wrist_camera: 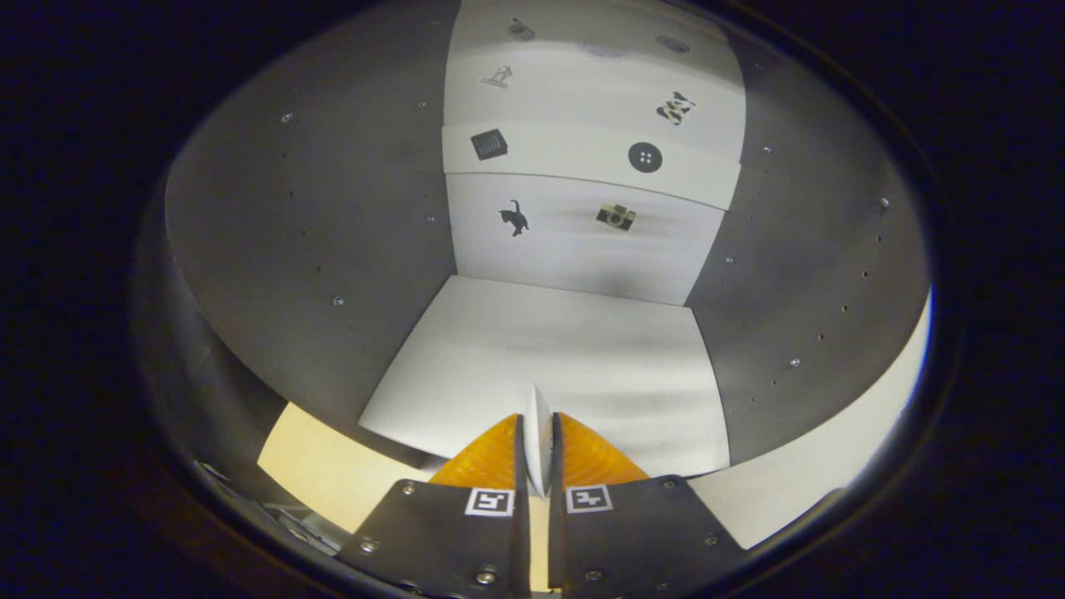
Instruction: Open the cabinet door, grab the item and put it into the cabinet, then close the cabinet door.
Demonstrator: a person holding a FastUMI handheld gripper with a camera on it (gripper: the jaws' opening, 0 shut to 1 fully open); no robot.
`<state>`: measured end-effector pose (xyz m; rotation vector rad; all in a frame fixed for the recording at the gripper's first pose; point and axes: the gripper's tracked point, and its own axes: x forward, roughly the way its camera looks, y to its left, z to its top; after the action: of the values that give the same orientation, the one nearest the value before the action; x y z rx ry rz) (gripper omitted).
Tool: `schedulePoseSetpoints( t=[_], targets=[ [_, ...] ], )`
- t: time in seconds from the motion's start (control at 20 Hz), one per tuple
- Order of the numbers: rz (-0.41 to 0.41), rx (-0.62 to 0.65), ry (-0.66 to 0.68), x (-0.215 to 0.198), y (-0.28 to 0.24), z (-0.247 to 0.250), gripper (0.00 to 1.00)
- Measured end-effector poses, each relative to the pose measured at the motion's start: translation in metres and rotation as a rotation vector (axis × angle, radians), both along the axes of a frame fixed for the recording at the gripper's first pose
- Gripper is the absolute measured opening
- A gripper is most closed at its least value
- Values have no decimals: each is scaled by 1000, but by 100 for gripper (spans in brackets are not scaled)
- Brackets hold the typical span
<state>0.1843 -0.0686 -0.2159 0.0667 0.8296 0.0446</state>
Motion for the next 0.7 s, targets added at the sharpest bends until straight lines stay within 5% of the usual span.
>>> schedulePoseSetpoints(
  t=[0.25, 0.7],
  targets=[
    [-13, 53, 46, 9, 7, -1, 8],
    [-56, 85, 18, 20, 7, 3, 25]
  ],
)
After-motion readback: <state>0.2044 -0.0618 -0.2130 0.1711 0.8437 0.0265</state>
